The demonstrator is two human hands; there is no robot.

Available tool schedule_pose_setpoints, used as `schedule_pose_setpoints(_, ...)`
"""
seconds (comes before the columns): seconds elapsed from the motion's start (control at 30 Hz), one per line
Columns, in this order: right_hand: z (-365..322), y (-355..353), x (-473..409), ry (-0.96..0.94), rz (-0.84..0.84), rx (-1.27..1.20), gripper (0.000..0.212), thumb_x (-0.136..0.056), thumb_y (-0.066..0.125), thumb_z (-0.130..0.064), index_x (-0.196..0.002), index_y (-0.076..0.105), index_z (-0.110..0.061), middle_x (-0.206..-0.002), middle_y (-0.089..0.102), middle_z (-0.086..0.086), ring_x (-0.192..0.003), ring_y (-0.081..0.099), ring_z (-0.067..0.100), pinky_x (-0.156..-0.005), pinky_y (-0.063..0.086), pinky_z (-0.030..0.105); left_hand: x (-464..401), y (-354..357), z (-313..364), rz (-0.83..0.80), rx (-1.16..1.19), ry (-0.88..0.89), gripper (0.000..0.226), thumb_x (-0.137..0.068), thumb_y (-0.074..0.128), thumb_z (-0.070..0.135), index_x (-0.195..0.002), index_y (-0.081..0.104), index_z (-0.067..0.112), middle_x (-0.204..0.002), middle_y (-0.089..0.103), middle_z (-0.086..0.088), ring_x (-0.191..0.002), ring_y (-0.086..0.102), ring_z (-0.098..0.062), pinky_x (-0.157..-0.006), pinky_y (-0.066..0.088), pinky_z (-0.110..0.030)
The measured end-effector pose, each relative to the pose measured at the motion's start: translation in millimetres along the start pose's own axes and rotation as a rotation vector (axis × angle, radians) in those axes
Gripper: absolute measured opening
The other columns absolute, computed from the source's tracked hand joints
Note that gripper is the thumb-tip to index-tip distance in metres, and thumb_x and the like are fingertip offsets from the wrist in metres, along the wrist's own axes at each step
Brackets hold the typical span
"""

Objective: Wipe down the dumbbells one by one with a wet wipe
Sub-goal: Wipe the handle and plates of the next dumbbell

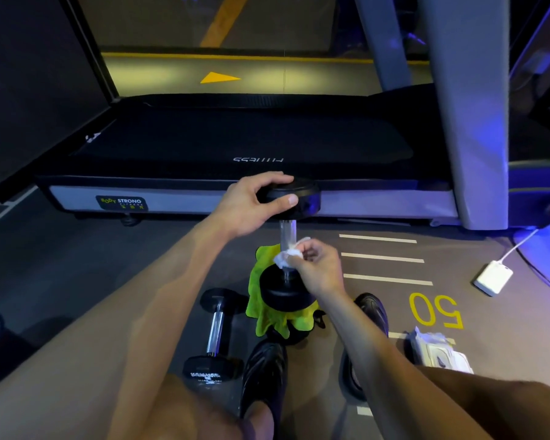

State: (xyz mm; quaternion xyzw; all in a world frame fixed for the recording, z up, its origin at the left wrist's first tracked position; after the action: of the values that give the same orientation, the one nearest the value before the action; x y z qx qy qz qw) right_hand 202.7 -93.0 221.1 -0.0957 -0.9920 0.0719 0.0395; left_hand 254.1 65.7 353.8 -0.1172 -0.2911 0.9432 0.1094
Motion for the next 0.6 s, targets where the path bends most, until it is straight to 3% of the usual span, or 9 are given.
schedule_pose_setpoints(0.17,-43,-4,-18,-0.054,0.17,-0.168,0.008,-0.079,0.078,-0.011,-0.079,0.07,-0.013,-0.077,0.075,0.0,-0.069,0.064,0.009,-0.071,0.052,0.03,2,0,0,-0.002,0.008,0.006,0.044,-0.088,0.079,0.043,-0.131,0.069,0.038,-0.148,0.058,0.013,-0.138,0.051,-0.006,-0.122,0.033,-0.032)
schedule_pose_setpoints(0.3,-16,-6,1,-0.024,0.072,-0.216,0.014,-0.086,0.078,-0.003,-0.085,0.069,-0.013,-0.079,0.073,0.0,-0.067,0.065,0.0,-0.069,0.051,0.02,1,1,4,-0.02,0.014,0.015,0.043,-0.089,0.079,0.042,-0.13,0.069,0.037,-0.149,0.058,0.012,-0.141,0.048,-0.006,-0.122,0.03,-0.029)
schedule_pose_setpoints(0.37,-6,-6,3,0.021,0.024,-0.176,0.017,-0.084,0.079,-0.002,-0.083,0.068,-0.014,-0.078,0.072,-0.003,-0.066,0.065,-0.001,-0.07,0.05,0.02,1,2,5,-0.022,0.027,0.013,0.043,-0.089,0.078,0.04,-0.131,0.069,0.035,-0.15,0.057,0.011,-0.142,0.047,-0.005,-0.118,0.028,-0.022)
schedule_pose_setpoints(0.5,-44,-3,-12,-0.082,0.069,-0.229,0.02,-0.082,0.073,0.004,-0.083,0.069,-0.015,-0.079,0.072,-0.001,-0.069,0.063,0.007,-0.069,0.05,0.02,2,0,5,-0.001,0.029,0.017,0.043,-0.09,0.078,0.035,-0.132,0.07,0.031,-0.147,0.059,0.009,-0.137,0.05,-0.004,-0.104,0.028,-0.003)
schedule_pose_setpoints(0.6,-38,-1,-8,-0.156,0.03,-0.147,0.023,-0.083,0.075,0.0,-0.083,0.066,-0.021,-0.08,0.072,-0.002,-0.074,0.065,0.01,-0.071,0.052,0.026,4,-2,4,-0.01,0.041,0.021,0.042,-0.089,0.08,0.035,-0.13,0.071,0.031,-0.146,0.06,0.01,-0.135,0.051,-0.002,-0.101,0.026,0.001)
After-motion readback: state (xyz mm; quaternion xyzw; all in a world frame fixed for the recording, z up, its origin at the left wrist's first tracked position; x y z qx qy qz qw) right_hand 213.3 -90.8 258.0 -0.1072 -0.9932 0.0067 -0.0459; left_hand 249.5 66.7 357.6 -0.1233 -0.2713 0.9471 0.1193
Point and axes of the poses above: each hand's wrist, its own x-axis away from the middle knuckle, its own y-axis out of the palm, z = x × y, the point moved 10 cm from there along -x, towards the middle knuckle
